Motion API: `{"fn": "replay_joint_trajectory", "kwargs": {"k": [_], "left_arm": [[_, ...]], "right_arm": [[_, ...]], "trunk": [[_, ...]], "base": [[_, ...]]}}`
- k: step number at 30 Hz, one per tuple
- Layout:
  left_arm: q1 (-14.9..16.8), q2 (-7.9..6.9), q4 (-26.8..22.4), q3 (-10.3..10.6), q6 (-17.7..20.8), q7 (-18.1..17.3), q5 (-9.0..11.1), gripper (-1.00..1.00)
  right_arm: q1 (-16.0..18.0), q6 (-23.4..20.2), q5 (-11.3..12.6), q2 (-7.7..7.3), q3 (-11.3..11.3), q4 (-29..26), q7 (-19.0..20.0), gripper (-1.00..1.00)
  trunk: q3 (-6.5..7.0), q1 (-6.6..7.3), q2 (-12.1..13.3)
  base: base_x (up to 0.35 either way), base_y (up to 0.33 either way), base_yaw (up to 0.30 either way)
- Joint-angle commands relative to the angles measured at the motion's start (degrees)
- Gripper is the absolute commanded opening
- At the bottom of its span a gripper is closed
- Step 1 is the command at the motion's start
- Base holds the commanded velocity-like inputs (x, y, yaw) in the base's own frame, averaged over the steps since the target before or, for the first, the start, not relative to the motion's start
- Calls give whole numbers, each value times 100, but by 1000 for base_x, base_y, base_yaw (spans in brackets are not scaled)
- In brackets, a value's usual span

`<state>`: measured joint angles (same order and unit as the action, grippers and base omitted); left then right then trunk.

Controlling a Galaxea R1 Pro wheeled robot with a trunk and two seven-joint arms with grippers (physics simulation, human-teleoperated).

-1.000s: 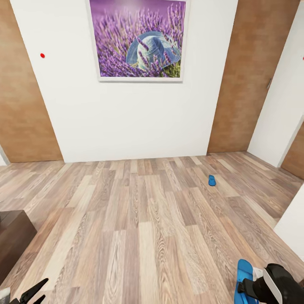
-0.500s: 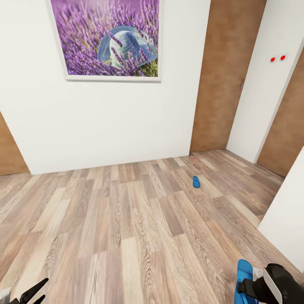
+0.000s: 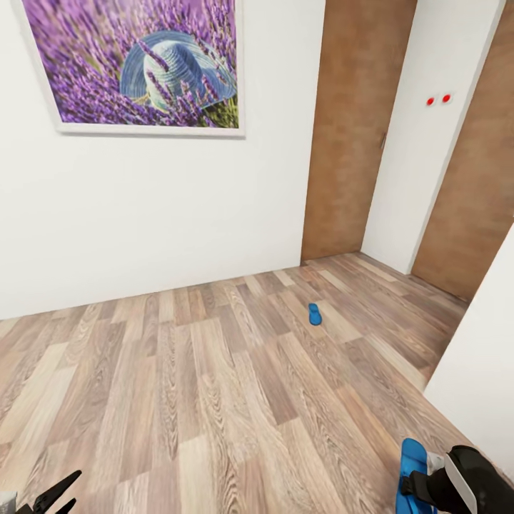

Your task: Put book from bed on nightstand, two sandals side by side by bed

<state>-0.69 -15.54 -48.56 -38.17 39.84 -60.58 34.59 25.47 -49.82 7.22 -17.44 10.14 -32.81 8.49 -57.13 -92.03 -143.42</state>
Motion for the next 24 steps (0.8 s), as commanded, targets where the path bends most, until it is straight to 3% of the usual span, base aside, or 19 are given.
{"fn": "replay_joint_trajectory", "kwargs": {"k": [1,13,24], "left_arm": [[0,1,-4,2,42,3,31,100],[-1,-2,-4,2,42,-1,31,100],[1,-10,-4,2,50,10,31,100]], "right_arm": [[2,-27,25,1,14,-6,0,-100],[2,-27,25,2,14,-6,9,-100],[2,-27,24,64,16,-6,-11,-100]], "trunk": [[-5,-3,-2],[-5,-3,-2],[-5,-3,-2]], "base": [[335,0,-35],[335,0,-68],[334,0,-188]]}}
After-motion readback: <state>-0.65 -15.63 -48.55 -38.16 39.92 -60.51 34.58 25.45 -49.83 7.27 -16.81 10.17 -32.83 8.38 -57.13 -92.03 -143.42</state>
